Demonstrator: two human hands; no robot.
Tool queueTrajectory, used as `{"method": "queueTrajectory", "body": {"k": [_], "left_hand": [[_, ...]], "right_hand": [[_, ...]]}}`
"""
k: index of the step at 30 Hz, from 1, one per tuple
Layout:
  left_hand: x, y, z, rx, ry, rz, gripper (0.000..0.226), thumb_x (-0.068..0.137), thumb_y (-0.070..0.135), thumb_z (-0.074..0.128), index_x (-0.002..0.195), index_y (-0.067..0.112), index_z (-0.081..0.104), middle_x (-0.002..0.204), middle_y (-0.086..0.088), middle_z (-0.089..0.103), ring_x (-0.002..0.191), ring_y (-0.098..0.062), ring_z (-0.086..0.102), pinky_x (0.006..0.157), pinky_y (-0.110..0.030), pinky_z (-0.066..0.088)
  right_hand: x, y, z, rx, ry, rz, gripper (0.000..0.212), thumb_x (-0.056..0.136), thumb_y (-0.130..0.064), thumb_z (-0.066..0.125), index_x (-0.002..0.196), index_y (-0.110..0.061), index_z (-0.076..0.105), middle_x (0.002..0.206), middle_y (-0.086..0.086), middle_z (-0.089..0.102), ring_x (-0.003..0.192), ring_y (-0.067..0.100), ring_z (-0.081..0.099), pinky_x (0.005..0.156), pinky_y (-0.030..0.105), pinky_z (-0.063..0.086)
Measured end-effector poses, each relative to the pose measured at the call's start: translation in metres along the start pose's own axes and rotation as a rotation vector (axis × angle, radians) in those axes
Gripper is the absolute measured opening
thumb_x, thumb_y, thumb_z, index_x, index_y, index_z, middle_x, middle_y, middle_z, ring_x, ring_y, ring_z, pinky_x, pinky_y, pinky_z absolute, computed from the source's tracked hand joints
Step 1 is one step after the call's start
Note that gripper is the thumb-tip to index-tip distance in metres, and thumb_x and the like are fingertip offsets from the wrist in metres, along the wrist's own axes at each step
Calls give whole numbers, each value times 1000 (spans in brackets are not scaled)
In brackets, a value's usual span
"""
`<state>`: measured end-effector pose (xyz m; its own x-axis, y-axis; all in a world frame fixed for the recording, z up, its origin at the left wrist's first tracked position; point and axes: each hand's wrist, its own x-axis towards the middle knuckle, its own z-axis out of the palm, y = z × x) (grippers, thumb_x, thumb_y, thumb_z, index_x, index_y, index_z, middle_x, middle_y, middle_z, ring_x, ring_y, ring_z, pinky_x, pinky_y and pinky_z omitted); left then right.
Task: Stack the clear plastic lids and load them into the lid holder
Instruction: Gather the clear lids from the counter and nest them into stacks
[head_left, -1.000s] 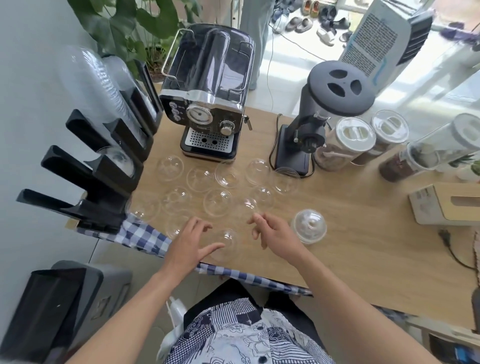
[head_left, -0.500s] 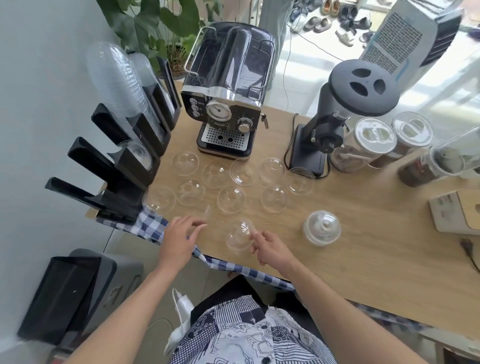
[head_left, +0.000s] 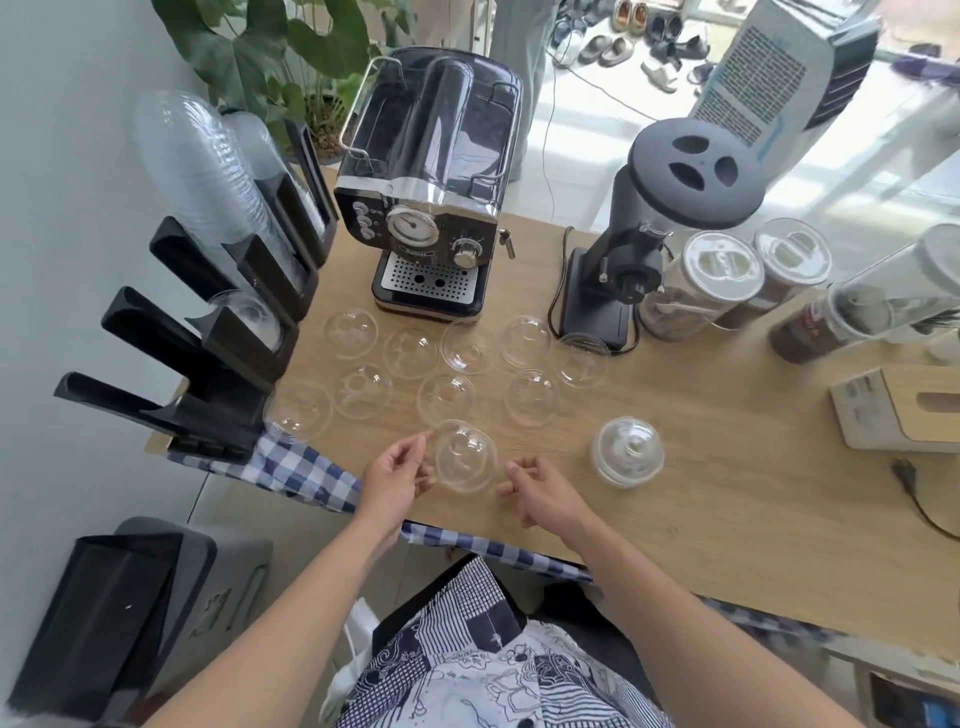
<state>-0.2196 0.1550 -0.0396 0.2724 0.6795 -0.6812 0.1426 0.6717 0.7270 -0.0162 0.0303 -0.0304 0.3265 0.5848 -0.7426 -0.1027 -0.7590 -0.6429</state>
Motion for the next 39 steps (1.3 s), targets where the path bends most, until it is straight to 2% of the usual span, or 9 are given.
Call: {"method": "queueTrajectory", "body": {"k": [3, 5, 8, 13, 16, 19, 25, 35, 39], "left_hand": [[6, 4, 5, 190, 64, 18, 22, 112, 28, 66, 131, 22, 75, 109, -8, 77, 90, -17, 74, 82, -28, 67], [18, 11, 19, 421, 82, 48, 23, 113, 34, 63, 131, 22, 72, 115, -2, 77, 93, -18, 78, 82, -31, 67], [22, 22, 22, 659, 175, 210, 22, 113, 39, 61, 130, 27, 68, 125, 5, 69, 106, -15, 73, 85, -33, 61], [42, 43, 23, 893, 105, 450, 51, 106, 40, 74, 152, 23, 58, 146, 5, 54, 132, -17, 59, 116, -43, 53], [56, 52, 30, 1089, 28, 458, 84, 97, 50, 82, 167, 23, 45, 162, 1, 46, 152, -21, 41, 125, -43, 41], [63, 53, 37, 1218, 7, 478, 97, 91, 51, 85, 172, 25, 37, 166, -1, 44, 155, -25, 38, 124, -41, 41], [72, 43, 33, 1269, 7, 503, 100, 88, 56, 86, 170, 23, 39, 172, 0, 45, 159, -27, 38, 131, -46, 37], [40, 66, 21, 975, 39, 582, 85, 92, 58, 84, 158, 19, 48, 156, 4, 54, 146, -15, 48, 121, -36, 43], [16, 53, 9, 972, -75, 600, 88, 89, 65, 83, 158, 27, 45, 152, 14, 50, 140, -4, 46, 117, -31, 41]], "right_hand": [[5, -6, -8, -155, 123, -72, 24, 114, -40, 58, 129, -20, 59, 107, -7, 79, 93, 12, 72, 73, 31, 58], [12, -12, -26, -243, 280, -143, 22, 113, -34, 61, 129, -19, 60, 106, -9, 72, 93, 13, 70, 70, 25, 52], [16, -24, -38, -449, 400, -339, 32, 111, -25, 63, 141, -14, 57, 132, 1, 62, 93, 17, 67, 75, 29, 45], [30, -48, -51, -674, 303, -416, 69, 110, -23, 62, 172, -23, 30, 178, 2, 24, 116, 33, 74, 92, 48, 59], [35, -55, -51, -773, 267, -359, 80, 110, -26, 65, 177, -24, 22, 181, 4, 22, 138, 33, 63, 105, 49, 59], [36, -52, -45, -798, 264, -306, 79, 107, -26, 72, 174, -21, 29, 172, 10, 30, 124, 33, 69, 99, 42, 57], [33, -34, -36, -821, 299, -311, 75, 102, -30, 78, 165, -24, 36, 163, 3, 37, 105, 30, 73, 79, 43, 65], [29, -39, -41, -663, 307, -356, 82, 101, -41, 78, 165, -13, 34, 166, 8, 46, 138, 31, 61, 105, 46, 57], [22, -41, -46, -551, 296, -383, 85, 102, -50, 75, 166, -16, 30, 170, 7, 44, 150, 27, 53, 118, 44, 49]]}}
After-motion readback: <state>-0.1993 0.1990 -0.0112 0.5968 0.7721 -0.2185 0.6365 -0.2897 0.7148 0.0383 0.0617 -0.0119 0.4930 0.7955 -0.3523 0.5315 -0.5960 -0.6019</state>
